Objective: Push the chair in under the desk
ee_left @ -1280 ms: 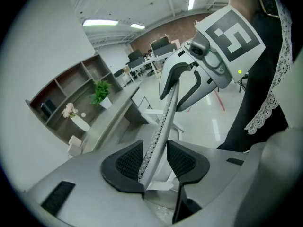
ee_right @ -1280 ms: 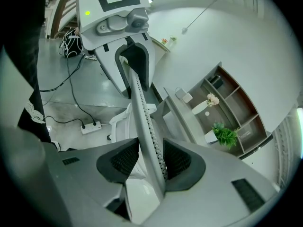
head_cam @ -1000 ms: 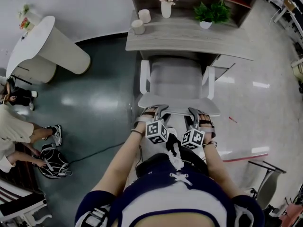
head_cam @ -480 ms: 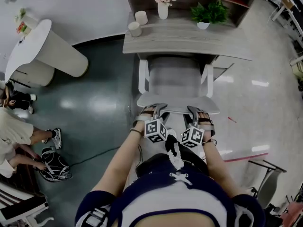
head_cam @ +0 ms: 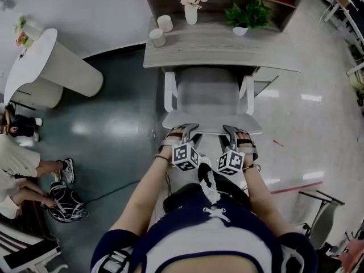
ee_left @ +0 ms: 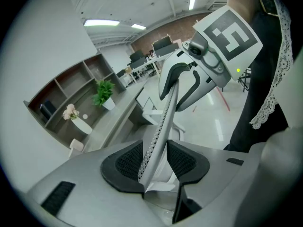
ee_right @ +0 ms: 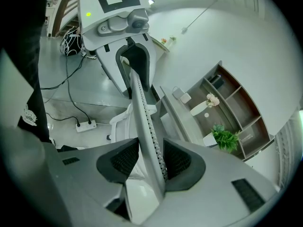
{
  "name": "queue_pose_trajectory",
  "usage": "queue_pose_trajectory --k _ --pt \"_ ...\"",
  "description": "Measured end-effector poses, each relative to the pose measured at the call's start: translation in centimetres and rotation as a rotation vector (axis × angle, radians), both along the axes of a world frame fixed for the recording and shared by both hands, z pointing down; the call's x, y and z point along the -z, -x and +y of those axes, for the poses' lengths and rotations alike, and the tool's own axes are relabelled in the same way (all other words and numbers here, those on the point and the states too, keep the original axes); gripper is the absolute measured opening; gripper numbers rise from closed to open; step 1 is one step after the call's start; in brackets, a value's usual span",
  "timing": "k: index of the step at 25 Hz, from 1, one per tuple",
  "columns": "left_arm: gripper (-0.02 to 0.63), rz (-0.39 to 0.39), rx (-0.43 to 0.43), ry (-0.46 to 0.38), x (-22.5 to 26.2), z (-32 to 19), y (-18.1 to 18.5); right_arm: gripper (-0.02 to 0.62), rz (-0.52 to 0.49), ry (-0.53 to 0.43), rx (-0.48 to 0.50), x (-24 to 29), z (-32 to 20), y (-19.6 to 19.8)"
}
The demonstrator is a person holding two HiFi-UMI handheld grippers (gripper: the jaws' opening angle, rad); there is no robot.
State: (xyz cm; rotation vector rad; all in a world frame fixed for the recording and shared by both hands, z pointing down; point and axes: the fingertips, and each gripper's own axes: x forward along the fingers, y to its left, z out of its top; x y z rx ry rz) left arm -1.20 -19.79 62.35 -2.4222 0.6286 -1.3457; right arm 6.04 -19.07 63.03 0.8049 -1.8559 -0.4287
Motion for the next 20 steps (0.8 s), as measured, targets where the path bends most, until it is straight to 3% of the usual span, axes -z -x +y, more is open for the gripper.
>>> queue_pose_trajectory --k 20 --pt "0.161 -0.008 0.02 0.007 -0.1 -3.4 -1.1 0.143 0.016 -0.026 0.033 0.0 -3.5 -1.1"
